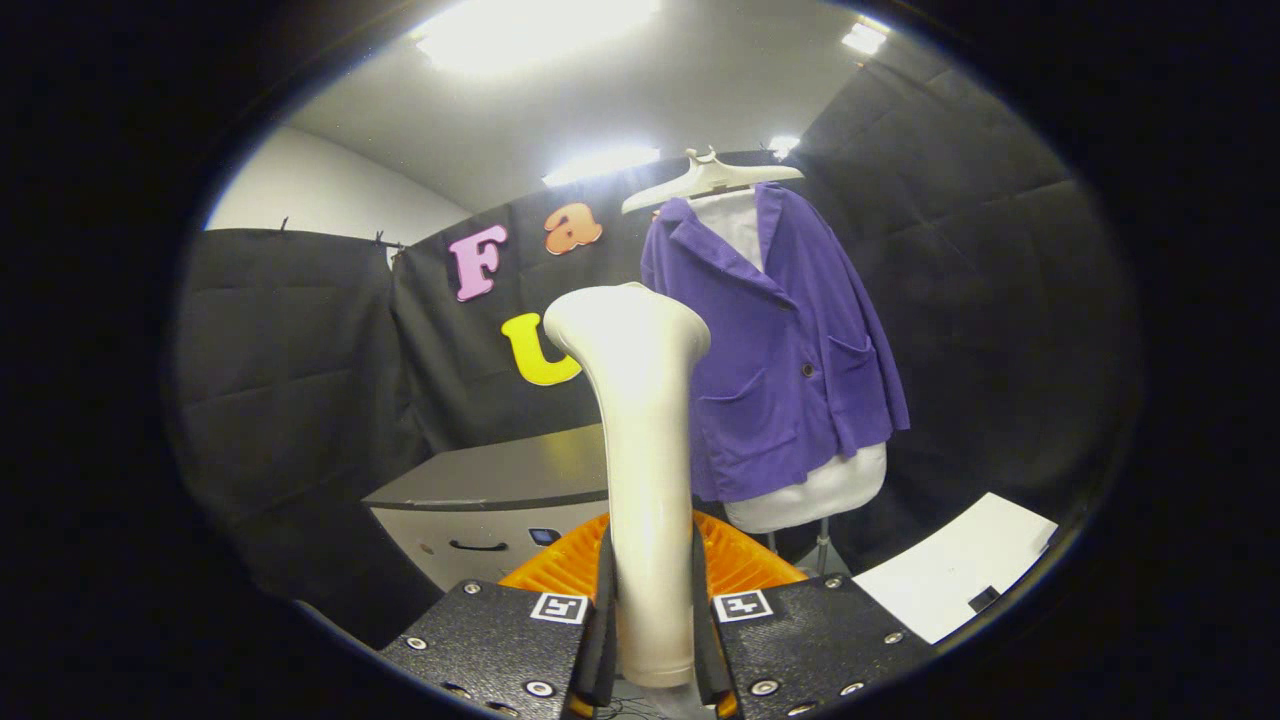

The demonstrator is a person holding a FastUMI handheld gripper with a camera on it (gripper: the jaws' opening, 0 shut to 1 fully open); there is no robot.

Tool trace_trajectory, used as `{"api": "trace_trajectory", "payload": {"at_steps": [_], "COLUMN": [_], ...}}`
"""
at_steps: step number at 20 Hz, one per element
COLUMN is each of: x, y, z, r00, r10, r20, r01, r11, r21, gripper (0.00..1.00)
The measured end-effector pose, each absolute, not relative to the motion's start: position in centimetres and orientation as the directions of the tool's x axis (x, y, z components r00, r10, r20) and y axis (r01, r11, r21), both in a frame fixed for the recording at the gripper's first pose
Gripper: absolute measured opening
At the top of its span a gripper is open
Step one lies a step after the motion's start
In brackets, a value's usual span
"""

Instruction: Iron the clothes twice with a garment steamer, once on the left side and once on the right side.

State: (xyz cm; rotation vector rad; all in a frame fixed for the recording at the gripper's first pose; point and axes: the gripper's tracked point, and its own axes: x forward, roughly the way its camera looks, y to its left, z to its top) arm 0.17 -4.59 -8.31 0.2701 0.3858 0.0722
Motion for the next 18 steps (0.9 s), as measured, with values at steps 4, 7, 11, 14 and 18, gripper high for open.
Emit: {"api": "trace_trajectory", "payload": {"at_steps": [4, 7, 11, 14, 18], "x": [0.0, -1.5, -1.7, -1.4, -1.2], "y": [-4.0, -4.8, -5.1, -5.0, -4.5], "z": [-6.3, -5.5, -5.4, -5.4, -5.4], "r00": [0.932, 0.93, 0.928, 0.927, 0.927], "r10": [0.137, 0.165, 0.175, 0.182, 0.19], "r20": [-0.335, -0.328, -0.329, -0.328, -0.325], "r01": [-0.057, -0.082, -0.092, -0.097, -0.103], "r11": [0.97, 0.964, 0.963, 0.961, 0.959], "r21": [0.238, 0.253, 0.253, 0.259, 0.265], "gripper": [0.31, 0.31, 0.31, 0.31, 0.31]}}
